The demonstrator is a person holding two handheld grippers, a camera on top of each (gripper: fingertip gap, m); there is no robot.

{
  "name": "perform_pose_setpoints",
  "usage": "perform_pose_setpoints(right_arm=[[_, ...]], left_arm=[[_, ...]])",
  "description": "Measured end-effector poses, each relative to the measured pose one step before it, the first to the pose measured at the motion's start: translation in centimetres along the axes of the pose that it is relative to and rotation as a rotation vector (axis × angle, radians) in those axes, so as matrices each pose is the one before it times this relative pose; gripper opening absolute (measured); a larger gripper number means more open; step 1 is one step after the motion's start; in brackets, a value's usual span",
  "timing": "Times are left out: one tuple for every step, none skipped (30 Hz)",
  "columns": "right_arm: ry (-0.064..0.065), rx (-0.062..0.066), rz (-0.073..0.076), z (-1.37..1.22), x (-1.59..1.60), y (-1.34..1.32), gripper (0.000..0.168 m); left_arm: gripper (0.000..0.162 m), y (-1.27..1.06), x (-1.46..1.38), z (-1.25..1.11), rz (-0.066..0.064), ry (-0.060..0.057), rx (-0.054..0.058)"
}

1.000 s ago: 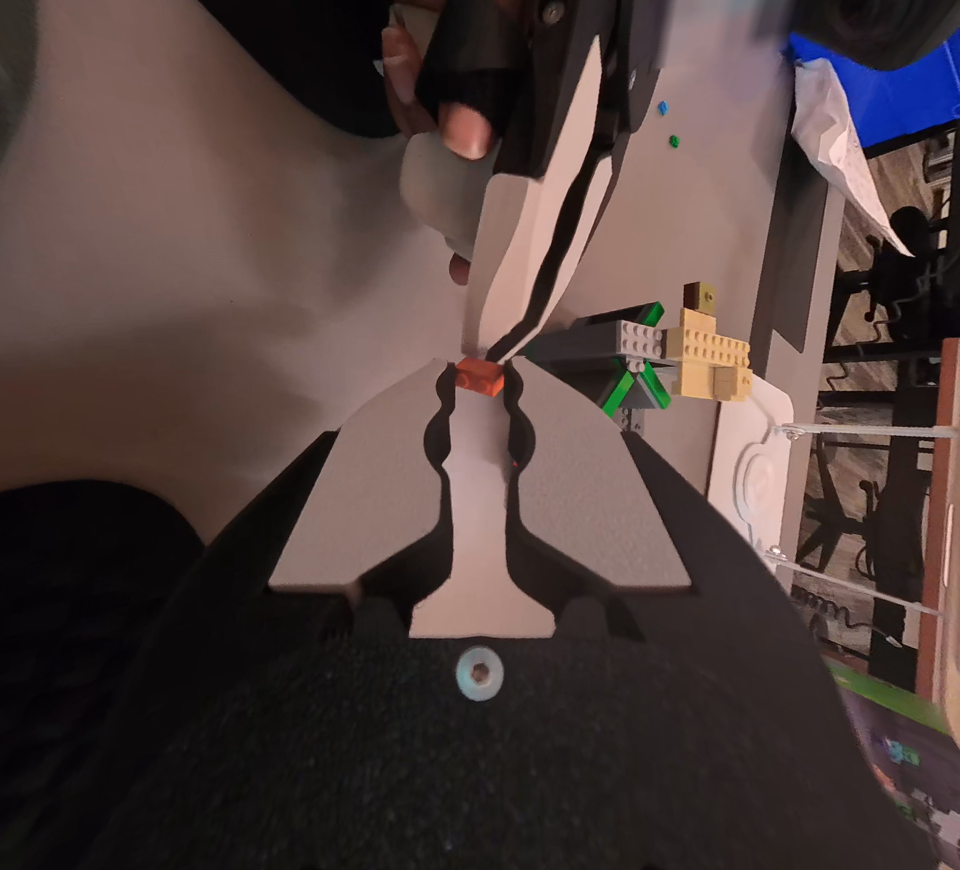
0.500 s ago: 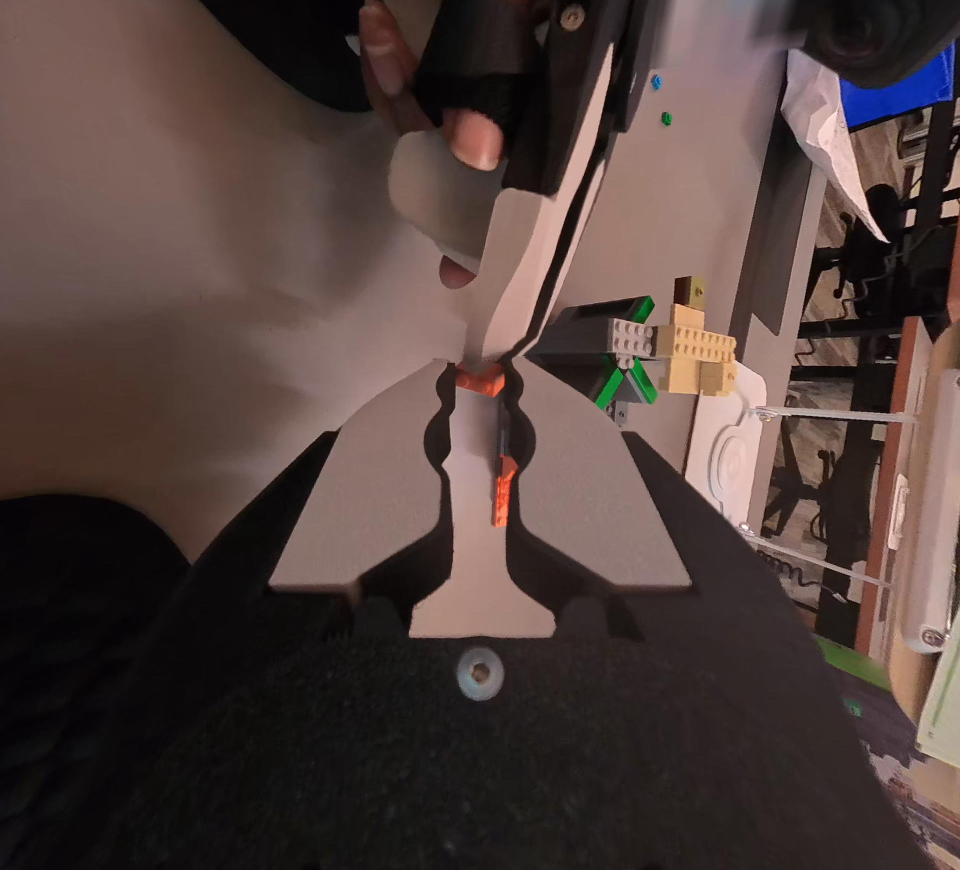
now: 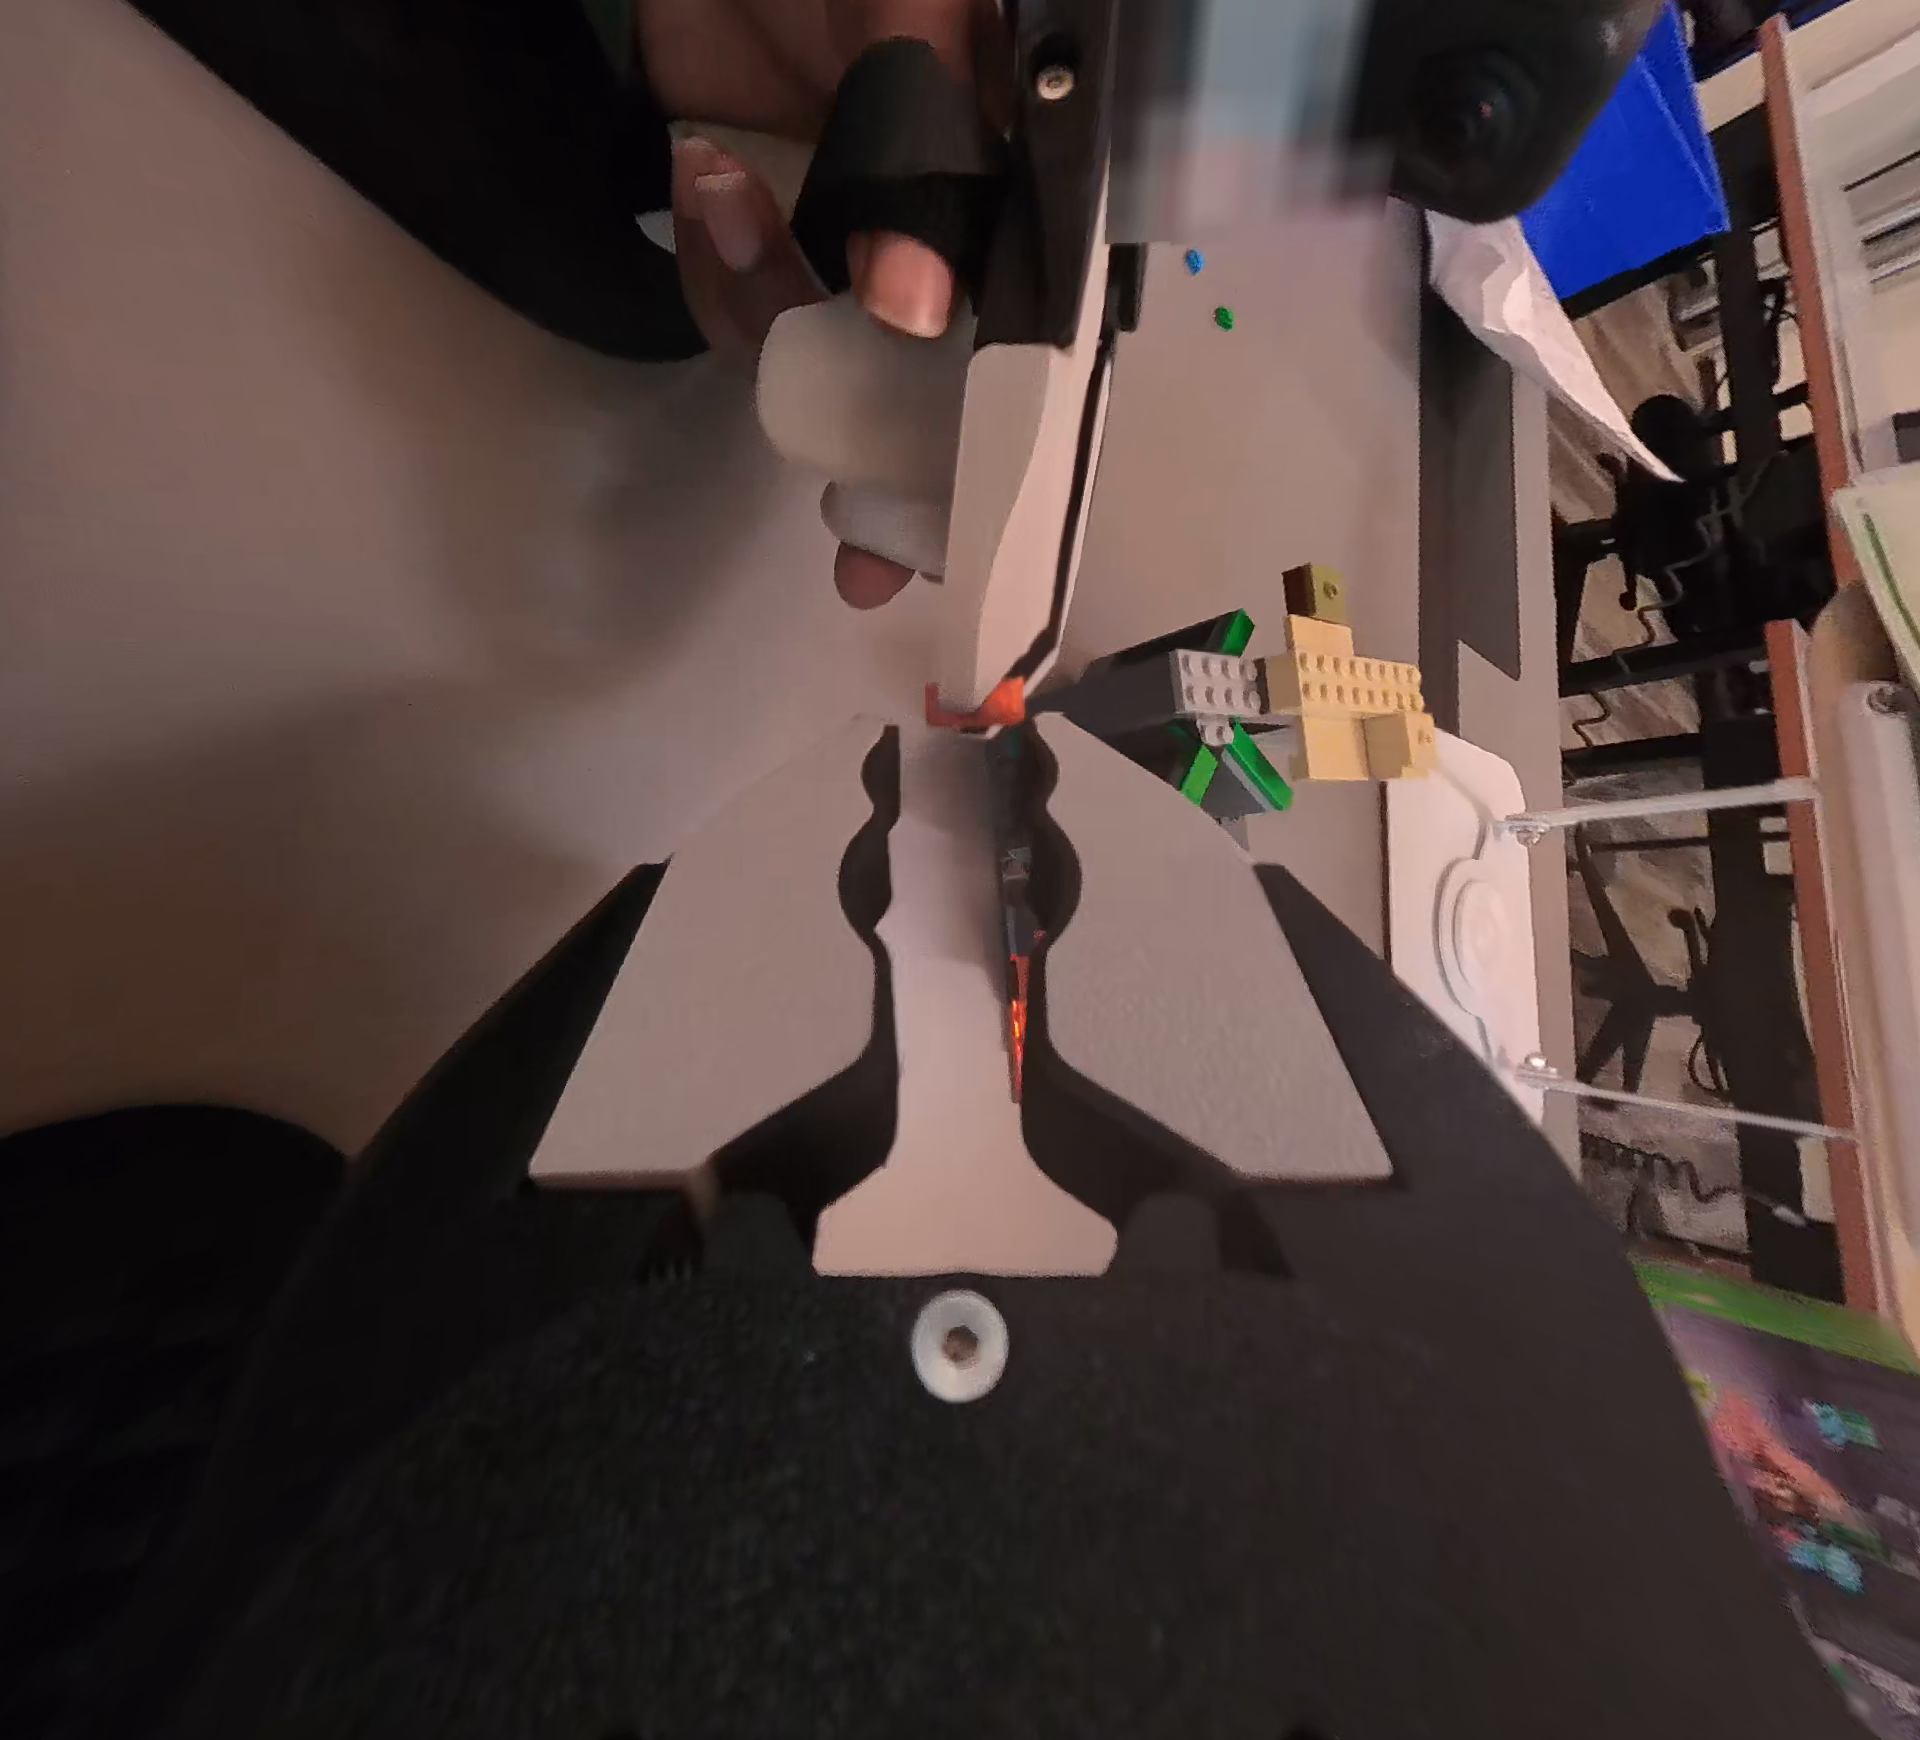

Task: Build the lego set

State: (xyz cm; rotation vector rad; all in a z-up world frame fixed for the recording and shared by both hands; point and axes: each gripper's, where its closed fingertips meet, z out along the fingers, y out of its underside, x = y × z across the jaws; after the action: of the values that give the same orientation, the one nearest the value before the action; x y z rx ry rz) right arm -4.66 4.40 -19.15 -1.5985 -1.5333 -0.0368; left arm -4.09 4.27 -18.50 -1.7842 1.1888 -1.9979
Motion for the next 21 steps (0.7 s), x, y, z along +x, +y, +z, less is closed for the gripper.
perform_pose_setpoints(right_arm=[[0.0132,0.0173,0.0189,-0.073,-0.019,-0.04,0.024],[0.0218,0.0217,0.0158,-0.045,0.071,-0.17,0.027],[0.0304,0.0191,0.009,-0.028,0.184,-0.178,0.028],[0.0291,0.0128,0.0021,0.006,0.167,-0.172,0.029],[0.0242,0.0081,-0.0028,0.029,0.096,-0.154,0.03],[0.0242,0.0044,-0.0066,0.056,0.119,-0.142,0.03],[0.0186,0.0013,-0.0104,0.047,0.071,-0.102,0.029],[0.0113,-0.002,-0.0123,0.042,0.017,-0.033,0.027],[0.0056,-0.0032,-0.0132,0.018,-0.027,-0.001,0.022],[0.0044,-0.0007,-0.0115,-0.003,-0.004,-0.018,0.018],[0.0026,-0.001,-0.0078,-0.02,0.023,-0.02,0.016],[-0.0033,-0.0051,-0.0041,-0.007,-0.016,0.023,0.016],[-0.0049,-0.0073,-0.0005,0.004,-0.015,0.051,0.016],[-0.0063,-0.0067,0.0021,0.016,-0.009,0.069,0.016],[-0.0099,-0.006,0.0068,0.005,-0.01,0.094,0.016],[-0.0177,-0.0111,0.0109,0.023,-0.043,0.222,0.016],[-0.0202,-0.0174,0.0112,0.039,0.003,0.4,0.016],[-0.0125,-0.0153,0.0094,0.066,0.156,0.462,0.016],[-0.0057,-0.0117,0.0089,0.117,0.319,0.512,0.016],[-0.0084,-0.0193,0.0101,0.253,0.361,0.701,0.016],[-0.0127,-0.0302,0.0083,0.409,0.366,0.939,0.016]], left_arm=[[0.012,-0.117,0.076,-0.09,-0.0125,0.0131,0.0069],[0.012,-0.076,0.071,-0.043,-0.0112,0.0106,0.005],[0.012,-0.034,0.059,0.014,-0.0101,0.0091,0.0027],[0.012,0.02,0.058,0.052,-0.01,0.0092,0.0005],[0.012,0.007,0.101,0.06,-0.0102,0.0115,0.0014],[0.012,0.002,0.105,0.056,-0.0121,0.0118,0.0016],[0.012,-0.019,0.061,0.04,-0.0106,0.0087,0.0027],[0.012,-0.041,0.053,0.022,-0.0094,0.0075,0.0033],[0.012,-0.019,0.021,-0.005,-0.0085,0.0051,0.0021],[0.012,0.016,0.0,0.006,-0.0045,0.0025,-0.0001],[0.011,0.024,0.005,0.018,-0.0019,0.0013,-0.0005],[0.011,0.013,-0.03,0.014,-0.0012,-0.0019,0.0002],[0.012,0.008,-0.052,0.018,0.0006,-0.0037,-0.0006],[0.012,-0.018,-0.048,0.01,0.0007,-0.0033,0.0014],[0.012,-0.025,-0.091,-0.007,0.003,-0.0071,0.0016],[0.013,-0.047,-0.28,-0.074,0.01,-0.0212,0.0013],[0.016,-0.081,-0.385,-0.138,0.0163,-0.0292,0.0018],[0.018,-0.095,-0.321,-0.17,0.014,-0.0258,0.0013],[0.018,-0.11,-0.246,-0.174,0.0133,-0.0214,0.0029],[0.019,-0.117,-0.249,-0.168,0.0162,-0.0217,0.0033],[0.018,-0.063,-0.204,-0.139,0.0191,-0.0193,0.0008]])
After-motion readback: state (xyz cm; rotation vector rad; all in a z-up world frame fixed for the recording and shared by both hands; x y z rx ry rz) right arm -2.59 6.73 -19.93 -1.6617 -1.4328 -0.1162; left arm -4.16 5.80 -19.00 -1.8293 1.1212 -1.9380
